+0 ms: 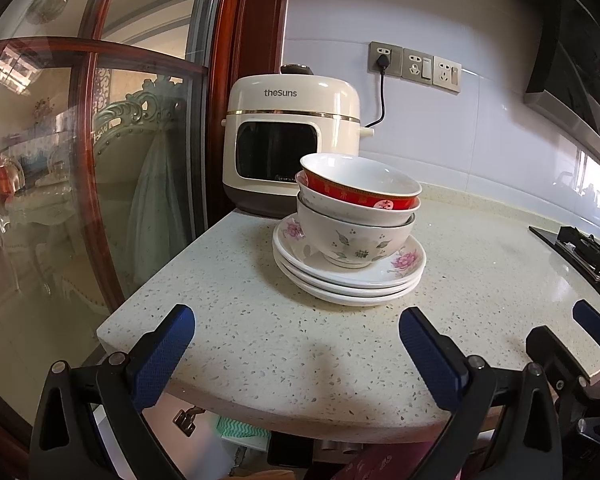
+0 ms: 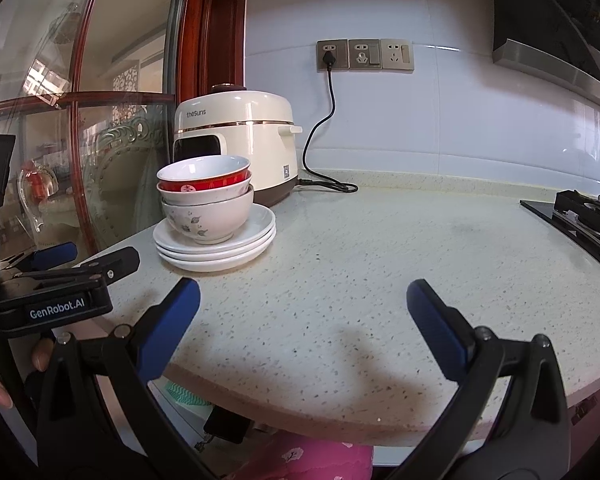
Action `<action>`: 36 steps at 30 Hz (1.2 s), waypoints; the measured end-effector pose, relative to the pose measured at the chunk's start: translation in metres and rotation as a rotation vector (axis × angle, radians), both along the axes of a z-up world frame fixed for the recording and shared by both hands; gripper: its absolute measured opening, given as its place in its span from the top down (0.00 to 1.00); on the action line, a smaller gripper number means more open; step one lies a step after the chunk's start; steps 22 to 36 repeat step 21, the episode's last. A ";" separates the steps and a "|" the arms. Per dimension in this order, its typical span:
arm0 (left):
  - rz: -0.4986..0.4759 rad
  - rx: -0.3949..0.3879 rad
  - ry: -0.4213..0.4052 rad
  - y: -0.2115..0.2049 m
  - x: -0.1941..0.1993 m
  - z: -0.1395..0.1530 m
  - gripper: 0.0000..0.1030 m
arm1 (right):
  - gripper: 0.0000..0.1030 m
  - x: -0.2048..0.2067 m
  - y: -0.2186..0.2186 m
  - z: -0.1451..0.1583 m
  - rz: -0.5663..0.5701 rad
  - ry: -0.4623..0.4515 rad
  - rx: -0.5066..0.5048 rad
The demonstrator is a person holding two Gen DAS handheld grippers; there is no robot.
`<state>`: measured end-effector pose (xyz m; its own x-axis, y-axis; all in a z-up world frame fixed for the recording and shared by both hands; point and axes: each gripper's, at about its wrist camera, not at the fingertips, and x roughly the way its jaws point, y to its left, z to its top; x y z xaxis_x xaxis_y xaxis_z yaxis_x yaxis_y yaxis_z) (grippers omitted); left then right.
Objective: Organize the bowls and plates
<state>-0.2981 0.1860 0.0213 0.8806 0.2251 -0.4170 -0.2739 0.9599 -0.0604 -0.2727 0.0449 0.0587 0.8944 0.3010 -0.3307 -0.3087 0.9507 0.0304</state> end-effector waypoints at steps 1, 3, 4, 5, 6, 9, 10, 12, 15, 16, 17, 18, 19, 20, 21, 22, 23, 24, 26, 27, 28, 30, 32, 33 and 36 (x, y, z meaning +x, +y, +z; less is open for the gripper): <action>0.000 0.000 0.000 0.000 0.000 0.000 0.00 | 0.00 0.000 0.000 0.000 0.000 0.002 0.000; 0.001 0.000 -0.001 0.000 0.000 0.000 0.00 | 0.00 0.000 0.000 0.000 0.000 0.003 0.002; 0.000 0.000 -0.002 0.000 0.000 0.000 0.00 | 0.00 0.000 0.000 0.000 0.000 0.004 0.003; 0.001 0.001 -0.003 0.000 0.000 0.000 0.00 | 0.00 0.000 0.000 0.000 0.000 0.004 0.003; -0.001 0.001 -0.004 0.001 0.000 0.000 0.00 | 0.00 0.000 0.000 0.000 0.001 0.004 0.003; 0.004 0.005 -0.010 -0.001 -0.002 0.002 0.00 | 0.00 0.000 0.001 -0.001 0.002 0.007 0.002; 0.005 0.006 -0.014 -0.002 -0.003 0.002 0.00 | 0.00 0.000 0.001 -0.001 0.003 0.007 0.002; 0.005 0.005 -0.017 -0.002 -0.003 0.003 0.00 | 0.00 0.000 0.002 -0.001 0.003 0.009 0.002; 0.007 0.004 -0.019 -0.001 -0.003 0.003 0.00 | 0.00 0.000 0.002 -0.002 0.005 0.013 0.002; 0.005 0.000 -0.016 0.000 -0.003 0.003 0.00 | 0.00 0.000 0.003 -0.002 0.005 0.013 0.002; 0.001 -0.009 -0.009 0.001 -0.001 0.003 0.00 | 0.00 0.000 0.003 -0.002 0.006 0.014 0.002; 0.001 -0.017 -0.003 0.002 0.000 0.002 0.00 | 0.00 -0.001 0.003 -0.002 0.008 0.015 0.001; 0.003 -0.026 0.000 0.003 0.000 0.001 0.00 | 0.00 -0.001 0.003 -0.003 0.009 0.015 0.000; 0.005 -0.028 0.000 0.004 0.000 0.000 0.00 | 0.00 -0.001 0.003 -0.003 0.010 0.015 -0.001; 0.008 -0.025 0.003 0.004 0.000 0.000 0.00 | 0.00 -0.001 0.003 -0.003 0.011 0.016 -0.002; 0.008 -0.025 0.003 0.004 0.000 0.000 0.00 | 0.00 -0.001 0.003 -0.003 0.011 0.016 -0.002; 0.008 -0.025 0.003 0.004 0.000 0.000 0.00 | 0.00 -0.001 0.003 -0.003 0.011 0.016 -0.002; 0.008 -0.025 0.003 0.004 0.000 0.000 0.00 | 0.00 -0.001 0.003 -0.003 0.011 0.016 -0.002; 0.008 -0.025 0.003 0.004 0.000 0.000 0.00 | 0.00 -0.001 0.003 -0.003 0.011 0.016 -0.002; 0.008 -0.025 0.003 0.004 0.000 0.000 0.00 | 0.00 -0.001 0.003 -0.003 0.011 0.016 -0.002; 0.008 -0.025 0.003 0.004 0.000 0.000 0.00 | 0.00 -0.001 0.003 -0.003 0.011 0.016 -0.002; 0.008 -0.025 0.003 0.004 0.000 0.000 0.00 | 0.00 -0.001 0.003 -0.003 0.011 0.016 -0.002; 0.008 -0.025 0.003 0.004 0.000 0.000 0.00 | 0.00 -0.001 0.003 -0.003 0.011 0.016 -0.002; 0.008 -0.025 0.003 0.004 0.000 0.000 0.00 | 0.00 -0.001 0.003 -0.003 0.011 0.016 -0.002; 0.008 -0.025 0.003 0.004 0.000 0.000 0.00 | 0.00 -0.001 0.003 -0.003 0.011 0.016 -0.002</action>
